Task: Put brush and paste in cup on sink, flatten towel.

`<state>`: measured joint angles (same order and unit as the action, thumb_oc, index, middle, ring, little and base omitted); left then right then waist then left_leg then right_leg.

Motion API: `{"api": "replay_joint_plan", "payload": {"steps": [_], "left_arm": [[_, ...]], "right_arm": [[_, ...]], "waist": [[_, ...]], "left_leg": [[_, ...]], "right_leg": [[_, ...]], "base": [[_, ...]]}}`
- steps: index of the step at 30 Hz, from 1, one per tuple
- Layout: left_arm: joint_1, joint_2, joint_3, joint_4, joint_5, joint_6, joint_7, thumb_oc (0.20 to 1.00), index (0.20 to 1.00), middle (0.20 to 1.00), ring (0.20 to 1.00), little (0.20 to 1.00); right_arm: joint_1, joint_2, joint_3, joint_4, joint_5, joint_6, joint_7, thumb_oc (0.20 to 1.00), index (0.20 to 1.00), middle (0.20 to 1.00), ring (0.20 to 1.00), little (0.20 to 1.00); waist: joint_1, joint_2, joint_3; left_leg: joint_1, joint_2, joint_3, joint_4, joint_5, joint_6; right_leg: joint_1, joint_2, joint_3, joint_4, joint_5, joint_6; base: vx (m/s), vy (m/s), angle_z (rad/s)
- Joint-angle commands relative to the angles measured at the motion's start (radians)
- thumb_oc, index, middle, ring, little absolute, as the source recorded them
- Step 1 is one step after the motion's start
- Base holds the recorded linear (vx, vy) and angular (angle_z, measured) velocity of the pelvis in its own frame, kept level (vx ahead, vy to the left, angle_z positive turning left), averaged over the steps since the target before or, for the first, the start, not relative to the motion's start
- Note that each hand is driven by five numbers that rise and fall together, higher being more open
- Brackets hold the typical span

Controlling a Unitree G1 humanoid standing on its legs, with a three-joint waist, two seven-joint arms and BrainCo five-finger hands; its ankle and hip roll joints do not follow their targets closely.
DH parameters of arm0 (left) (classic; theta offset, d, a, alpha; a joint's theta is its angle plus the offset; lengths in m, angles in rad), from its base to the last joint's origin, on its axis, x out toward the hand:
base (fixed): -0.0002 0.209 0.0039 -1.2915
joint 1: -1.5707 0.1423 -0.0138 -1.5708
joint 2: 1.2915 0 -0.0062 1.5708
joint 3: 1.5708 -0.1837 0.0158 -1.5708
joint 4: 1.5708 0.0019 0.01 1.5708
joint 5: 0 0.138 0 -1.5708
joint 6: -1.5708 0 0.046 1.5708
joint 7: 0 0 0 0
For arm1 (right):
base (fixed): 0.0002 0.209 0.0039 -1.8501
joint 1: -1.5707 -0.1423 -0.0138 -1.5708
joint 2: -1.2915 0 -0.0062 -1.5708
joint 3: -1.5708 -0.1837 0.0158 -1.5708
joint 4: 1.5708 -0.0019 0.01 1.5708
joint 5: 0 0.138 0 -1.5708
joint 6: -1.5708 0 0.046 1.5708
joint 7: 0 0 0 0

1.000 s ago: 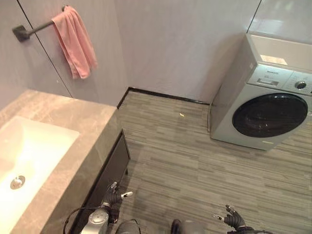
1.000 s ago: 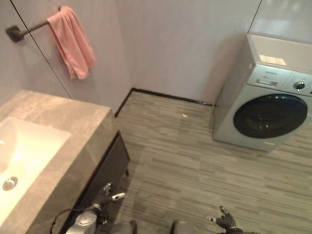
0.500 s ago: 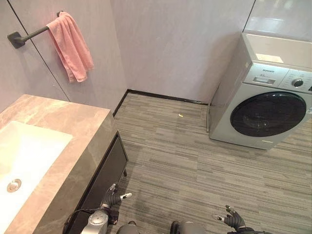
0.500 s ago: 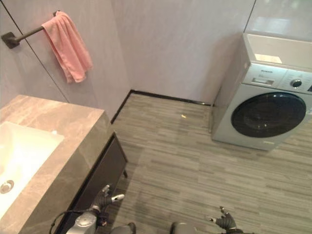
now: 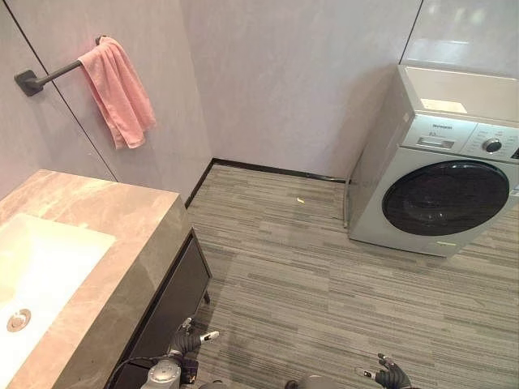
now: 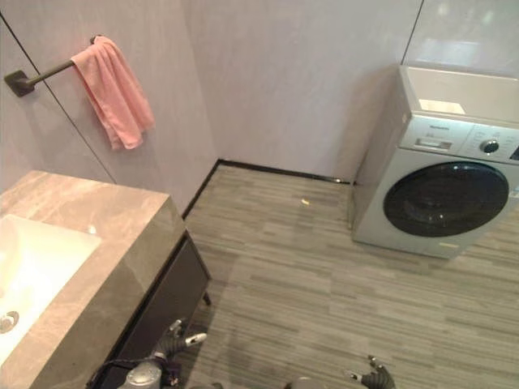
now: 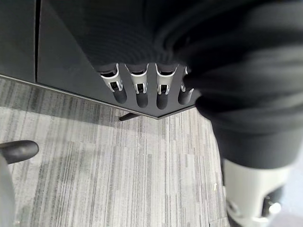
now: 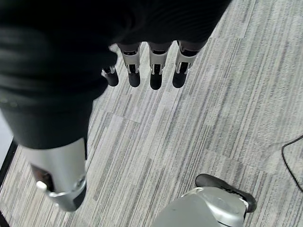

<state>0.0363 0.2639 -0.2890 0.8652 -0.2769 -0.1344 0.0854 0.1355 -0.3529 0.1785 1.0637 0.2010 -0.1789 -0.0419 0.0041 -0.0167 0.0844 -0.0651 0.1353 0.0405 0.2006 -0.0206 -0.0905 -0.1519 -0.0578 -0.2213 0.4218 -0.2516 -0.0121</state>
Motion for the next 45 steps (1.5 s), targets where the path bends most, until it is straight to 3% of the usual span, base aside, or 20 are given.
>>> {"api": "replay_joint_plan", "payload": {"steps": [1, 4, 5, 8, 12, 14, 15, 16, 17, 18, 20, 22, 23, 26, 28, 30, 36, 37, 40, 45], "left_arm": [[-0.065, 0.01, 0.019, -0.056, -0.024, -0.038, 0.013, 1.0, 1.0, 1.0, 1.0, 1.0], [-0.08, 0.009, 0.022, -0.048, -0.028, -0.041, 0.027, 1.0, 1.0, 1.0, 1.0, 1.0], [-0.084, 0.008, 0.031, -0.036, -0.032, -0.044, 0.038, 1.0, 1.0, 1.0, 1.0, 1.0], [-0.084, 0.008, 0.035, -0.038, -0.028, -0.046, 0.042, 1.0, 1.0, 1.0, 1.0, 1.0], [-0.083, 0.011, 0.042, -0.043, -0.024, -0.043, 0.045, 1.0, 1.0, 1.0, 1.0, 1.0], [-0.065, 0.014, 0.064, -0.024, -0.025, -0.043, 0.05, 1.0, 1.0, 1.0, 1.0, 1.0], [-0.065, 0.014, 0.064, -0.024, -0.025, -0.043, 0.05, 1.0, 1.0, 1.0, 1.0, 1.0], [-0.06, 0.023, 0.068, -0.012, -0.029, -0.051, 0.046, 1.0, 1.0, 1.0, 1.0, 1.0], [-0.059, 0.031, 0.059, -0.032, -0.031, -0.053, 0.038, 1.0, 1.0, 1.0, 1.0, 1.0], [-0.059, 0.03, 0.059, -0.032, -0.031, -0.053, 0.038, 1.0, 1.0, 1.0, 1.0, 1.0], [-0.063, 0.038, 0.046, -0.049, -0.025, -0.051, 0.033, 1.0, 1.0, 1.0, 1.0, 1.0], [-0.064, 0.038, 0.045, -0.047, -0.025, -0.049, 0.031, 1.0, 1.0, 1.0, 1.0, 1.0], [-0.064, 0.042, 0.047, -0.058, -0.027, -0.046, 0.031, 1.0, 1.0, 1.0, 1.0, 1.0], [-0.07, 0.043, 0.031, -0.056, -0.012, -0.041, 0.025, 1.0, 1.0, 1.0, 1.0, 1.0], [-0.072, 0.047, 0.032, -0.052, -0.003, -0.043, 0.025, 1.0, 1.0, 1.0, 1.0, 1.0], [-0.074, 0.042, 0.024, -0.039, 0.006, -0.042, 0.019, 1.0, 1.0, 1.0, 1.0, 1.0], [-0.078, 0.027, 0.003, -0.025, 0.026, -0.048, 0.015, 1.0, 1.0, 1.0, 1.0, 1.0], [-0.082, 0.021, 0.003, -0.019, 0.025, -0.053, 0.023, 1.0, 1.0, 1.0, 1.0, 1.0], [-0.077, 0.017, 0.008, -0.008, 0.019, -0.051, 0.027, 1.0, 1.0, 1.0, 1.0, 1.0], [-0.066, 0.007, 0.027, 0.005, -0.011, -0.048, 0.027, 1.0, 1.0, 1.0, 1.0, 1.0]], "right_arm": [[-0.021, -0.044, -0.02, -0.035, 0.034, -0.024, -0.015, 1.0, 1.0, 1.0, 1.0, 1.0], [-0.008, -0.068, -0.034, -0.043, 0.03, -0.019, -0.023, 1.0, 1.0, 1.0, 1.0, 1.0], [-0.003, -0.075, -0.047, -0.046, 0.027, -0.021, -0.034, 1.0, 1.0, 1.0, 1.0, 1.0], [0.001, -0.077, -0.053, -0.063, 0.019, -0.028, -0.048, 1.0, 1.0, 1.0, 1.0, 1.0], [-0.016, -0.08, -0.037, -0.079, 0.006, -0.024, -0.053, 1.0, 1.0, 1.0, 1.0, 1.0], [-0.057, -0.059, -0.018, -0.091, -0.003, -0.018, -0.051, 1.0, 1.0, 1.0, 1.0, 1.0], [-0.057, -0.059, -0.018, -0.091, -0.003, -0.018, -0.051, 1.0, 1.0, 1.0, 1.0, 1.0], [-0.067, -0.025, -0.014, -0.08, -0.001, -0.013, -0.039, 1.0, 1.0, 1.0, 1.0, 1.0], [-0.071, -0.018, 0.003, -0.076, -0.019, -0.008, -0.032, 1.0, 1.0, 1.0, 1.0, 1.0], [-0.071, -0.018, 0.003, -0.076, -0.019, -0.008, -0.032, 1.0, 1.0, 1.0, 1.0, 1.0], [-0.083, -0.005, 0.013, -0.077, -0.029, -0.006, -0.031, 1.0, 1.0, 1.0, 1.0, 1.0], [-0.084, 0.001, 0.012, -0.083, -0.026, -0.007, -0.031, 1.0, 1.0, 1.0, 1.0, 1.0], [-0.092, -0.001, 0.014, -0.111, -0.023, -0.008, -0.024, 1.0, 1.0, 1.0, 1.0, 1.0], [-0.096, -0.006, 0.026, -0.155, -0.024, -0.012, -0.023, 1.0, 1.0, 1.0, 1.0, 1.0], [-0.082, -0.005, 0.026, -0.188, -0.02, -0.018, -0.011, 1.0, 1.0, 1.0, 1.0, 1.0], [-0.063, -0.009, 0.023, -0.19, -0.013, -0.027, -0.007, 1.0, 1.0, 1.0, 1.0, 1.0], [-0.036, -0.007, 0.011, -0.167, -0.008, -0.027, -0.015, 1.0, 1.0, 1.0, 1.0, 1.0], [-0.034, -0.005, 0.01, -0.162, -0.01, -0.026, -0.016, 1.0, 1.0, 1.0, 1.0, 1.0], [-0.03, 0.0, 0.015, -0.165, 0.007, -0.029, -0.004, 1.0, 1.0, 1.0, 1.0, 1.0], [-0.034, -0.013, 0.024, -0.167, 0.019, -0.036, 0.006, 1.0, 1.0, 1.0, 1.0, 1.0]], "waist": [[-0.006, -0.035, 0.063], [-0.003, -0.037, 0.082], [0.006, -0.031, 0.082], [0.011, -0.017, 0.082], [0.019, -0.011, 0.072], [0.044, -0.023, 0.02], [0.044, -0.023, 0.02], [0.057, -0.064, -0.013], [0.069, -0.08, -0.025], [0.071, -0.079, -0.027], [0.078, -0.084, -0.032], [0.079, -0.08, -0.035], [0.076, -0.069, -0.024], [0.046, -0.047, 0.008], [0.019, -0.029, 0.031], [-0.015, -0.017, 0.047], [-0.06, -0.031, 0.058], [-0.077, -0.038, 0.055], [-0.068, -0.048, 0.043], [-0.061, -0.04, 0.014]], "left_leg": [[-0.099, -0.032, -0.04, 0.224, 0.171, 0.007], [-0.186, -0.006, 0.018, 0.212, 0.199, 0.011], [-0.225, -0.006, 0.047, 0.076, 0.193, 0.01], [-0.265, 0.017, 0.123, -0.072, 0.248, -0.009], [-0.257, 0.032, 0.165, -0.183, 0.276, -0.008], [-0.248, 0.006, 0.135, -0.123, 0.246, 0.016], [-0.248, 0.006, 0.135, -0.123, 0.246, 0.016], [-0.243, -0.047, 0.176, -0.058, 0.176, 0.062], [-0.238, -0.081, 0.182, -0.034, 0.145, 0.087], [-0.24, -0.078, 0.183, -0.035, 0.146, 0.087], [-0.206, -0.12, 0.189, -0.041, 0.097, 0.122], [-0.19, -0.13, 0.189, -0.052, 0.085, 0.132], [-0.149, -0.145, 0.183, -0.072, 0.064, 0.154], [-0.088, -0.153, 0.15, -0.087, 0.031, 0.173], [0.001, -0.156, 0.12, -0.112, 0.011, 0.171], [0.056, -0.154, 0.064, -0.118, -0.001, 0.163], [0.137, -0.176, -0.01, -0.131, -0.033, 0.136], [0.17, -0.175, -0.061, -0.13, -0.045, 0.122], [0.191, -0.165, -0.116, -0.114, -0.058, 0.11], [0.199, -0.124, -0.162, -0.075, -0.047, 0.08]], "right_leg": [[0.18, 0.016, -0.008, -0.226, 0.167, 0.044], [0.219, 0.015, -0.032, -0.268, 0.155, 0.038], [0.249, 0.014, -0.035, -0.304, 0.152, 0.052], [0.276, 0.021, -0.027, -0.319, 0.142, 0.069], [0.306, 0.024, -0.007, -0.316, 0.114, 0.081], [0.359, -0.009, 0.046, -0.29, 0.11, 0.118], [0.359, -0.009, 0.046, -0.29, 0.11, 0.118], [0.362, -0.092, 0.076, -0.245, 0.252, 0.169], [0.36, -0.126, 0.087, -0.212, 0.349, 0.196], [0.357, -0.123, 0.089, -0.214, 0.352, 0.195], [0.328, -0.152, 0.101, -0.122, 0.454, 0.219], [0.313, -0.155, 0.099, -0.09, 0.487, 0.222], [0.277, -0.167, 0.088, 0.0, 0.547, 0.224], [0.175, -0.121, 0.106, 0.078, 0.49, 0.206], [0.093, -0.131, 0.03, 0.026, 0.369, 0.171], [-0.005, -0.065, 0.078, -0.032, 0.301, 0.156], [-0.07, -0.03, 0.177, -0.287, 0.385, 0.182], [-0.106, -0.037, 0.233, -0.342, 0.452, 0.204], [-0.076, -0.016, 0.246, -0.318, 0.428, 0.189], [-0.037, 0.007, 0.178, -0.286, 0.364, 0.152]], "base": [[0.03, -0.187, 0.49], [0.14, -0.055, 0.25], [0.27, 0.021, 0.14], [0.24, 0.041, 0.21], [0.28, 0.074, -0.15], [0.64, 0.28, -0.44], [0.95, 0.512, -1.23], [0.72, 0.458, -1.22], [0.72, 0.459, -1.03], [0.4, 0.305, -0.67], [0.31, 0.286, -0.19], [0.22, 0.226, 0.37], [0.3, 0.307, 0.19], [0.27, 0.216, 0.18], [0.34, 0.108, 0.62], [0.44, 0.001, 0.67], [0.34, -0.087, 0.83], [0.34, -0.132, 0.84], [0.37, -0.195, 0.9], [0.26, -0.192, 0.39]]}}
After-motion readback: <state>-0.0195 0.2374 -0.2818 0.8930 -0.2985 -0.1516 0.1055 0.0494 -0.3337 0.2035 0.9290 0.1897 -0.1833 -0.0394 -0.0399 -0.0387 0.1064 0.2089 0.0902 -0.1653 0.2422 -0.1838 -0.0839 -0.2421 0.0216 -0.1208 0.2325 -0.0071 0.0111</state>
